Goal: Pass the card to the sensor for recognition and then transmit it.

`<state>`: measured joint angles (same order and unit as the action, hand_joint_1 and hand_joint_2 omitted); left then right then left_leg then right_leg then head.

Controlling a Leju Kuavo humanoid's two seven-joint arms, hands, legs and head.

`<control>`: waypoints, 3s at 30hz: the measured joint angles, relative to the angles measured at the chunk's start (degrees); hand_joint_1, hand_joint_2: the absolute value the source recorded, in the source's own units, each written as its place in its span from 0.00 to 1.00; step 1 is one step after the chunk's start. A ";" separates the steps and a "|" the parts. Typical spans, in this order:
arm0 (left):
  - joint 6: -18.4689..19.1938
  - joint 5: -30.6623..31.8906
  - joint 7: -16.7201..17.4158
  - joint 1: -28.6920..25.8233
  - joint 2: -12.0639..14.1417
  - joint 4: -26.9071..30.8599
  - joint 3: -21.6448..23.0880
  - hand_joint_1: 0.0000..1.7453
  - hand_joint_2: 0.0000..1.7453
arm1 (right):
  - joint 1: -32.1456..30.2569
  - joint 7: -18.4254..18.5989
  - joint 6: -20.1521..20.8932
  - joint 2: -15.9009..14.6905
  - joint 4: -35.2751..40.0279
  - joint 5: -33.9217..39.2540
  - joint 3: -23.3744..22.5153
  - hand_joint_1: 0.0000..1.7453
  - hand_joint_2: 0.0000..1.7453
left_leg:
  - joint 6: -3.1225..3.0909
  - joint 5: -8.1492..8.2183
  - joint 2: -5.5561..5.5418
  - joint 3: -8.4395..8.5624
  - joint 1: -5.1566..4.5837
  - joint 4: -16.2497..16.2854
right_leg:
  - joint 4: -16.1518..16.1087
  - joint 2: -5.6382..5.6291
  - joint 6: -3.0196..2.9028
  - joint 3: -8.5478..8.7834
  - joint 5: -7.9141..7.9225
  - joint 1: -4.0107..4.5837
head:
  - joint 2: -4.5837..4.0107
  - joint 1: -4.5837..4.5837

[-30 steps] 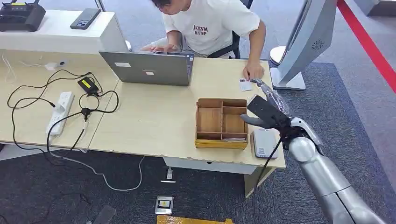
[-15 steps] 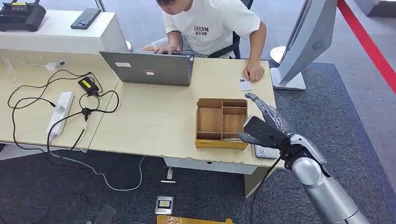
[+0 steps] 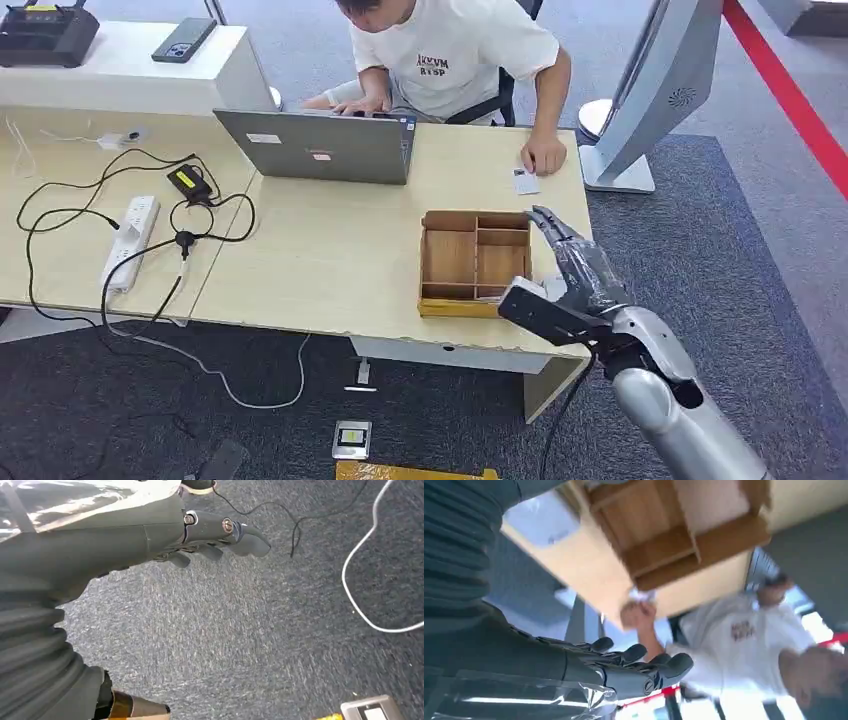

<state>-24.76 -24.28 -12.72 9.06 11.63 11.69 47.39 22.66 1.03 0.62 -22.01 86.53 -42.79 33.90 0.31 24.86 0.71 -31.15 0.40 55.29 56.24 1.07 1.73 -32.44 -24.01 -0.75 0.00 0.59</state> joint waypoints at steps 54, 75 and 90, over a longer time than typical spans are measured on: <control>-0.29 -0.66 0.48 0.17 -0.90 0.02 0.02 0.00 1.00 | -0.06 -2.62 -20.49 9.68 -24.19 -10.65 6.71 0.00 1.00 | 0.00 0.00 0.00 0.00 0.01 -0.01 | 0.00 0.00 0.00 -0.01 0.00 0.01 | 0.00 0.00; 0.35 0.15 1.40 1.07 -1.03 0.02 0.02 0.00 1.00 | 1.92 -3.96 -22.59 13.20 -36.87 -8.42 6.60 0.00 1.00 | 0.00 0.00 0.00 0.00 0.01 0.00 | 0.00 0.00 0.00 -0.01 0.00 0.01 | 0.00 0.00; 0.33 -0.02 1.27 1.20 -1.05 0.02 0.02 0.00 1.00 | 2.59 -4.96 -23.59 13.22 -37.86 -6.87 6.03 0.00 1.00 | 0.00 -0.01 0.00 0.00 0.01 0.00 | 0.00 0.00 0.00 -0.01 0.00 0.01 | 0.00 0.00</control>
<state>-24.44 -24.30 -11.45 10.26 10.58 11.72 47.41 25.25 -3.93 -22.97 -8.79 48.68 -49.66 39.93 0.31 24.86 0.72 -31.15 0.41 55.29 56.25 1.07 1.72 -32.45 -24.01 -0.74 0.00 0.59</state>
